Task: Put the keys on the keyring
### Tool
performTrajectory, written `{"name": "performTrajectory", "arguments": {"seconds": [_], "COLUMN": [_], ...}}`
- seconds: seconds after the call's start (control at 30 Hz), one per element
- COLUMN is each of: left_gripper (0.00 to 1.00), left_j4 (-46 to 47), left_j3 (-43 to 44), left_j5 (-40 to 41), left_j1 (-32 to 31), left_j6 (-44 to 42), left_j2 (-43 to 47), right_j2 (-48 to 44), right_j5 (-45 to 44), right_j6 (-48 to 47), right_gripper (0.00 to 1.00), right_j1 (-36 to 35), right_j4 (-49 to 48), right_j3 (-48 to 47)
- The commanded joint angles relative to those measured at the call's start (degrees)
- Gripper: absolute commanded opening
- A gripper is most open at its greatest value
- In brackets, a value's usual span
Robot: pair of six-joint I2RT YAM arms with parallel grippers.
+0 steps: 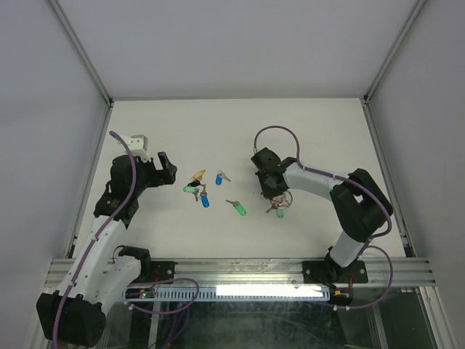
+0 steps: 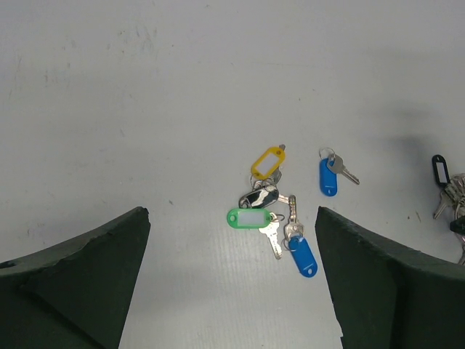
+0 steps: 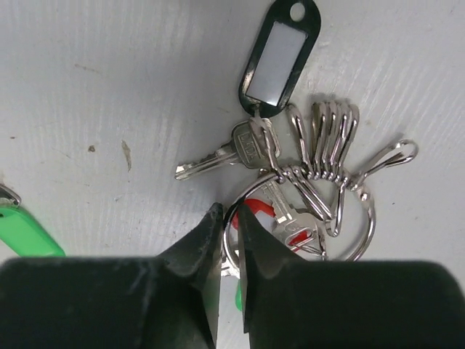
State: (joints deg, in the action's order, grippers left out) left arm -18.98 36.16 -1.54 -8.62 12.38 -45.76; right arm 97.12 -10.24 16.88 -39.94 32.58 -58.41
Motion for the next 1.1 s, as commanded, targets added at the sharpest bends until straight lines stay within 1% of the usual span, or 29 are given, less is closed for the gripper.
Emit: {"name": "performTrajectory", "arguments": {"seconds": [0.0, 0.07, 0.2, 0.27, 0.33, 0.47, 0.53, 0.6, 0.77, 0.83, 0.87, 0.93, 1.0, 1.07], "left_gripper": [0.95, 0.95, 0.99, 0.99, 0.99, 0.99, 0.99, 0.99, 0.99, 0.97, 0.96, 0.92, 0.91, 0.9], "left_j4": [1.67, 1.66, 2.16, 3.48, 5.04, 12.97, 17.63, 20.31, 25.29, 29.88, 33.58, 38.03, 40.52, 43.36], "left_j3": [2.11, 2.12, 2.35, 2.09, 1.57, -2.43, -4.68, -5.78, -6.16, -6.68, -6.9, -6.68, -5.18, -3.65], "left_j5": [-0.61, -0.8, -2.94, -6.23, -9.81, -18.1, -19.42, -18.83, -13.12, -12.33, -11.55, -9.04, -5.6, -4.39], "left_j1": [0.07, 0.08, 0.02, 0.07, 0.04, -0.49, -2.15, -5.14, -15.23, -19.11, -21.2, -25.87, -30.49, -33.62], "left_j6": [-1.11, -1.07, -0.84, -0.25, 2.08, 9.52, 12.1, 12.96, 13.9, 14.89, 15.16, 13.75, 10.21, 8.07], "left_j2": [-0.05, -0.06, -0.15, -0.48, -0.77, -0.22, 0.3, -0.15, -4.93, -8.13, -9.95, -14.0, -18.44, -22.74], "right_j2": [1.14, 0.3, -4.48, -7.63, -11.11, -17.39, -19.8, -21.86, -26.37, -28.18, -28.91, -30.17, -31.17, -31.99], "right_j5": [-0.22, 0.26, 2.53, 5.23, 8.91, 14.26, 15.71, 17.11, 18.46, 18.58, 18.54, 17.86, 17.5, 17.71], "right_j6": [1.76, 2.35, 3.73, 4.9, 6.42, 10.47, 12.75, 15.23, 22.22, 25.33, 26.65, 29.28, 31.64, 34.45], "right_gripper": [0.07, 0.0, 0.0, 0.0, 0.0, 0.0, 0.0, 0.0, 0.0, 0.0, 0.0, 0.0, 0.0, 0.0], "right_j1": [0.3, 0.69, 1.76, 3.55, 5.37, 8.22, 9.11, 9.89, 11.14, 11.7, 11.97, 12.36, 12.98, 14.02], "right_j4": [-3.22, -3.83, -5.83, -7.72, -10.4, -16.06, -18.44, -20.77, -26.43, -28.84, -29.84, -31.21, -32.37, -33.09], "right_j3": [-0.3, 0.85, 3.14, 4.78, 7.2, 11.82, 13.71, 15.43, 19.48, 21.3, 22.27, 24.14, 25.58, 26.87]}}
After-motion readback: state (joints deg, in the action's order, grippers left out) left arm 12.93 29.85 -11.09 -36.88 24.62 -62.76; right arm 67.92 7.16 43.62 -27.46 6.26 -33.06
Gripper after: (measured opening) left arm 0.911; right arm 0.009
